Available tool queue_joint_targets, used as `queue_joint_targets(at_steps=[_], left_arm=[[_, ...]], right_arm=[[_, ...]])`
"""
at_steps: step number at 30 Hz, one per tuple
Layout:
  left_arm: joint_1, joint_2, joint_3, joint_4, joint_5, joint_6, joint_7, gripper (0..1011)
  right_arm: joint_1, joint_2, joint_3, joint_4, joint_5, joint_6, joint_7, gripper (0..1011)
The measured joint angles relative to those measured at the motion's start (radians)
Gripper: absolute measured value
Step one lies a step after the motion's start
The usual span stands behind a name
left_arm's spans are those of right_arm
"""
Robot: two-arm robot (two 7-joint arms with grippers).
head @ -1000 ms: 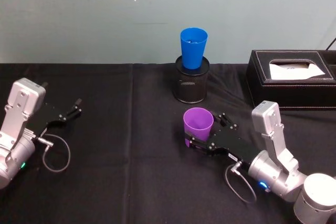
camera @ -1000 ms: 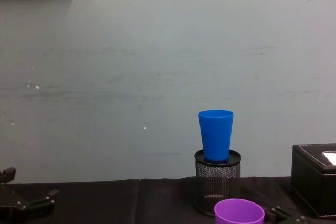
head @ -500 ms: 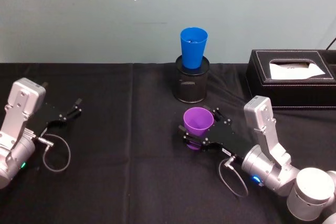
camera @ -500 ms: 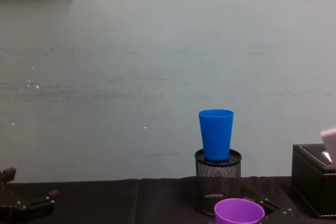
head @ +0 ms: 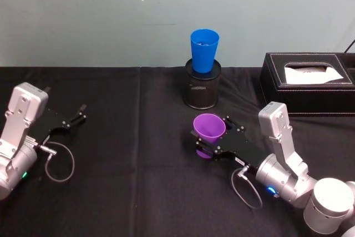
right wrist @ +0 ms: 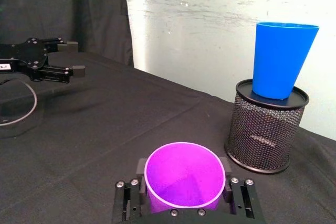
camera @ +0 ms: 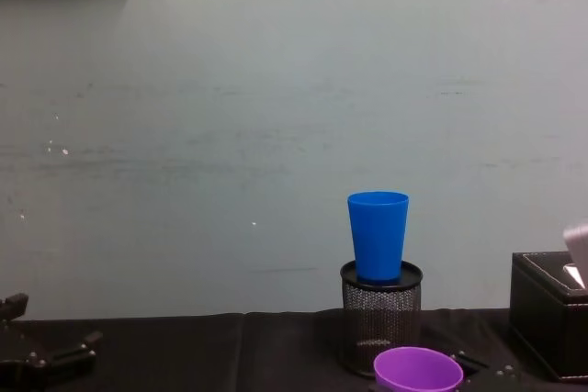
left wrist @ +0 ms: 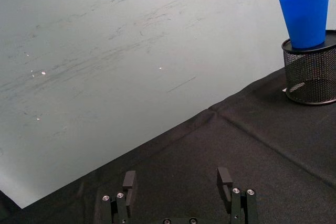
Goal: Pick up one cup with a gripper and tap it against the other cup.
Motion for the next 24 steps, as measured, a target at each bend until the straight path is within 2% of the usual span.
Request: queue_joint_targets(at_steps=[5,11,13,14,17,24], left_arm=[[0.0,0.0,0.0,0.0,0.0,0.0,0.0,1000],[0.0,0.0,0.0,0.0,0.0,0.0,0.0,1000],[0.0,0.0,0.0,0.0,0.0,0.0,0.0,1000],[0.0,0.0,0.0,0.0,0.0,0.0,0.0,1000],[0.0,0.0,0.0,0.0,0.0,0.0,0.0,1000],[0.0,0.0,0.0,0.0,0.0,0.0,0.0,1000]], right_arm=[[0.0,0.0,0.0,-0.001,0.001,0.0,0.0,761],[-0.003,0.002,0.001,-0.01,0.001,0.006,-0.001,735],[-0.011,0.012,0.011,-0.053,0.002,0.035,0.0,732],[-0.011,0.012,0.011,-0.053,0.002,0.035,0.0,732],[-0.023,0.033,0.027,-0.14,0.004,0.092,0.006,733],[-0.023,0.065,0.044,-0.274,0.012,0.204,0.015,733]])
